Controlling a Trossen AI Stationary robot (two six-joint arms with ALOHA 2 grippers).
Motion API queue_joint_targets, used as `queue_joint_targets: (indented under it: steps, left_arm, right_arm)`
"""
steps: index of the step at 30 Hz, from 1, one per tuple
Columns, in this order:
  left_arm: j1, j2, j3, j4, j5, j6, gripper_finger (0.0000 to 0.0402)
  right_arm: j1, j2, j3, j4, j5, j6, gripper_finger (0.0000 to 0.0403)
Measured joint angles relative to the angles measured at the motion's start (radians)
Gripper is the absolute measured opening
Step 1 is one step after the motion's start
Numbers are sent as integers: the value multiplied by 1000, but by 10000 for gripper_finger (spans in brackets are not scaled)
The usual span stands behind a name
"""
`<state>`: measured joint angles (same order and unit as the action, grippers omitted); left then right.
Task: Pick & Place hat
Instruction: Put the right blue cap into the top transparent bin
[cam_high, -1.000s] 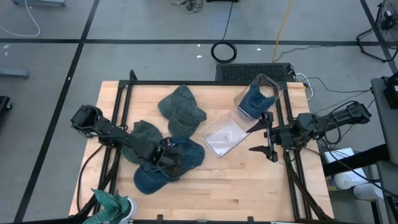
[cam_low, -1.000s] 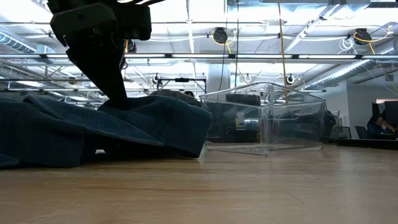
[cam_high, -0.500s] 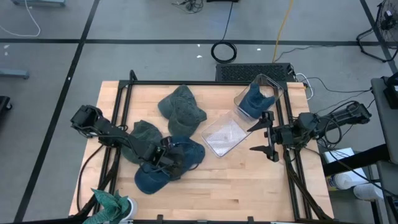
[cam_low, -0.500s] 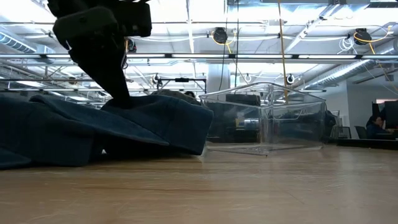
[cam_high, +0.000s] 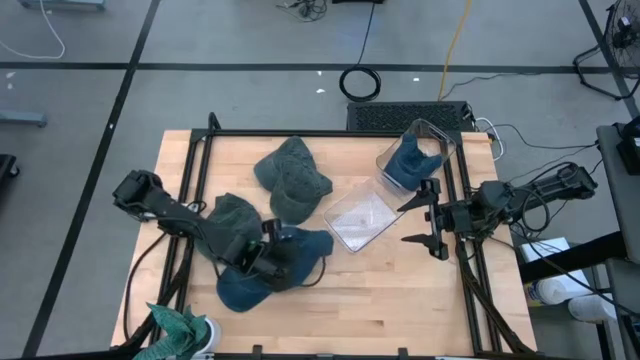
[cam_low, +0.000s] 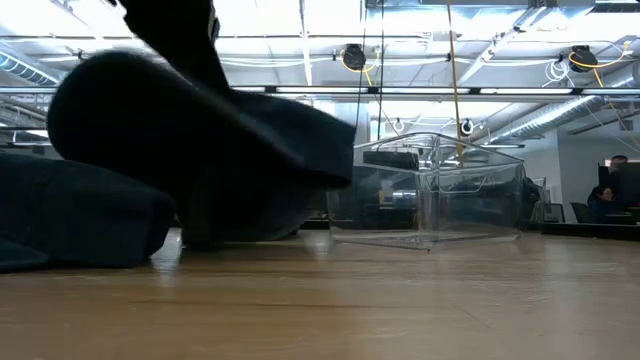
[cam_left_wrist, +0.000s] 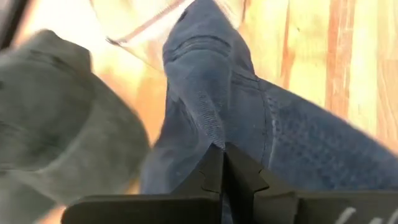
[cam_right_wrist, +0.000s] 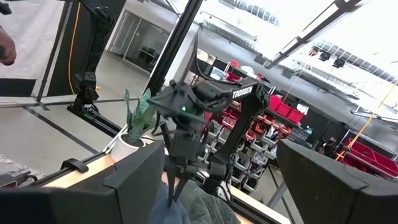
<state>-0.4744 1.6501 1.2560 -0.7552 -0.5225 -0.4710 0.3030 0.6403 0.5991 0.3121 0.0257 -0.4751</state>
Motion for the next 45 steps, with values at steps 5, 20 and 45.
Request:
queue_joint_targets:
  steps: [5,20,45]
  left_arm:
    - [-26,0,65,-90,-87,6,4]
    - [-72,0,145,-89,-239,143,4]
    - [-64,0,229,-13,-872,1260,10]
  right_arm:
    - [0,0,0,10,6,4,297]
    - [-1,107,-2,64,77,0,297]
    - [-558,454,448,-432,-289,830,297]
